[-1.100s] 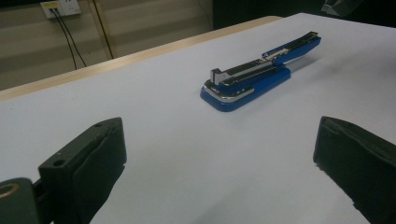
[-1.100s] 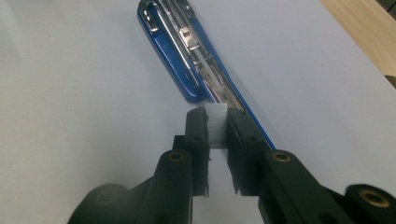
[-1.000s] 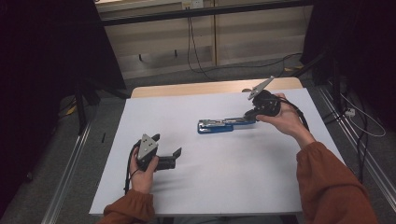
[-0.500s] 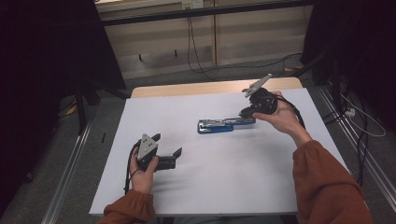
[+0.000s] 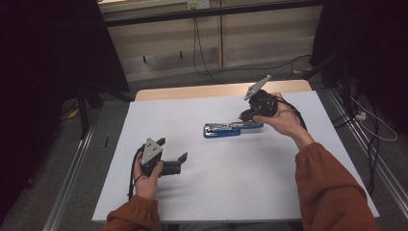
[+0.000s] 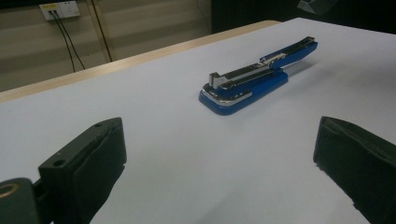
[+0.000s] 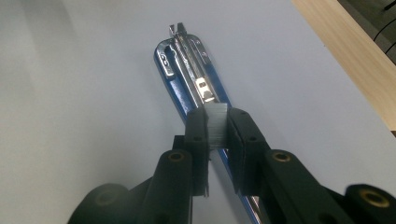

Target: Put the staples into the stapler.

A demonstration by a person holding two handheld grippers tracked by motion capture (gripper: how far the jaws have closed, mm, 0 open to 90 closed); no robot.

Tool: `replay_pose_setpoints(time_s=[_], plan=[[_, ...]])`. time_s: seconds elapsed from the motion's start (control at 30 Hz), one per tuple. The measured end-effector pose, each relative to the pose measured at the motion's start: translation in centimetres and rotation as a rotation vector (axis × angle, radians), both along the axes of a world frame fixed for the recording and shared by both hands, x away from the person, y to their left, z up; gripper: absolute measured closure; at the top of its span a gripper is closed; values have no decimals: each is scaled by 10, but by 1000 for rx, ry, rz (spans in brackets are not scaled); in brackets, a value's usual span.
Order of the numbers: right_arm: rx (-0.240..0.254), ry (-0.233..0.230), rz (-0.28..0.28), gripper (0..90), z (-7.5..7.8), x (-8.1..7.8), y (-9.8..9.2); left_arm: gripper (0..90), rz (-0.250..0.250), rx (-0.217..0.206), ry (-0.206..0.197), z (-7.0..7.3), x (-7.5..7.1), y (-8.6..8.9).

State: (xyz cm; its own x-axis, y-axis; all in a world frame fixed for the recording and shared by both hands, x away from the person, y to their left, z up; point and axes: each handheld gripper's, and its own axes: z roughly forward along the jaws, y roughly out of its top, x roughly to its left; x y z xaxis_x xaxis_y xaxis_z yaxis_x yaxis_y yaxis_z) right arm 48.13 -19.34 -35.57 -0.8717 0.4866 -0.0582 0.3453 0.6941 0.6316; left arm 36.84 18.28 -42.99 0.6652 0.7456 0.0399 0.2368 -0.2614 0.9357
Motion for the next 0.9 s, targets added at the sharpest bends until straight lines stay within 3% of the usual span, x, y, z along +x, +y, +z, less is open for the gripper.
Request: replay_pose_setpoints(time_s=[0.9], plan=[[-14, 5, 57, 794, -3, 9, 27, 26, -1, 5, 10, -1, 1, 0]])
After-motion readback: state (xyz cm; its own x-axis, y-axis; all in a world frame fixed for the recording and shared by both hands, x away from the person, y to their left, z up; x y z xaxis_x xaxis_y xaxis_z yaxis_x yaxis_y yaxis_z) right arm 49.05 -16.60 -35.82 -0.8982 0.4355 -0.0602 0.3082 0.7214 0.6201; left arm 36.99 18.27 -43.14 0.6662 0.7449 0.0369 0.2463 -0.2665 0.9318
